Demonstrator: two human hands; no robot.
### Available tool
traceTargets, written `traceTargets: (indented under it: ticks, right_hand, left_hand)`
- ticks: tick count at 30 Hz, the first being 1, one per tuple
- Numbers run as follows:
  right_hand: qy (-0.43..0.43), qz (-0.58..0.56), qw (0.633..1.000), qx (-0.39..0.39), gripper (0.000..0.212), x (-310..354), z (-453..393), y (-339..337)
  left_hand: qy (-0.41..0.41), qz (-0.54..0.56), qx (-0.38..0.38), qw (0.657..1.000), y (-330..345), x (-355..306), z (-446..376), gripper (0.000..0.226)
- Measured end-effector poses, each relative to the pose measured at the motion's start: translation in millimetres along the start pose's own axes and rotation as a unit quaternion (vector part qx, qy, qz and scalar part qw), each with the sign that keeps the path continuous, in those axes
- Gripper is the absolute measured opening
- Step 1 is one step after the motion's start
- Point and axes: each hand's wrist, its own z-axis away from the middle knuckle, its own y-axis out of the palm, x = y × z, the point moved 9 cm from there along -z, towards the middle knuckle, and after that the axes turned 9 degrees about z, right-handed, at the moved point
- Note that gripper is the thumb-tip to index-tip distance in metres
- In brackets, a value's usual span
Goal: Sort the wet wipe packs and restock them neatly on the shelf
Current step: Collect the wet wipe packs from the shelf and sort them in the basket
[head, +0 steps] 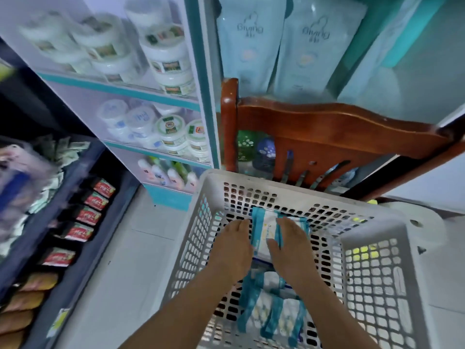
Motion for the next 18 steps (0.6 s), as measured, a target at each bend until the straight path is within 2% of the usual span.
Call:
traceTargets:
  ticks: [6, 13, 18]
  right_hand:
    - [-0.121, 0.051, 0.990, -0.046, 0.053, 124.1, 45.8, -43.3]
    - [-0.244, 0.108, 0.960, -0.090, 0.049, 286.9, 107.9, -63.4]
    - [-0.331, 0.088, 0.928, -0.144, 0.065, 408.7, 166.7, -66.2]
  left_hand:
    - [0.009, -0.043, -0.099, 0.994, -115.6, 26.4, 77.1, 0.048]
    - [-0.023, -0.097, -0.196, 0.976, -231.8, 114.2, 183.0, 0.049]
    - [-0.061, -0.093, -0.271, 0.956, -309.5, 180.3, 271.5, 0.034]
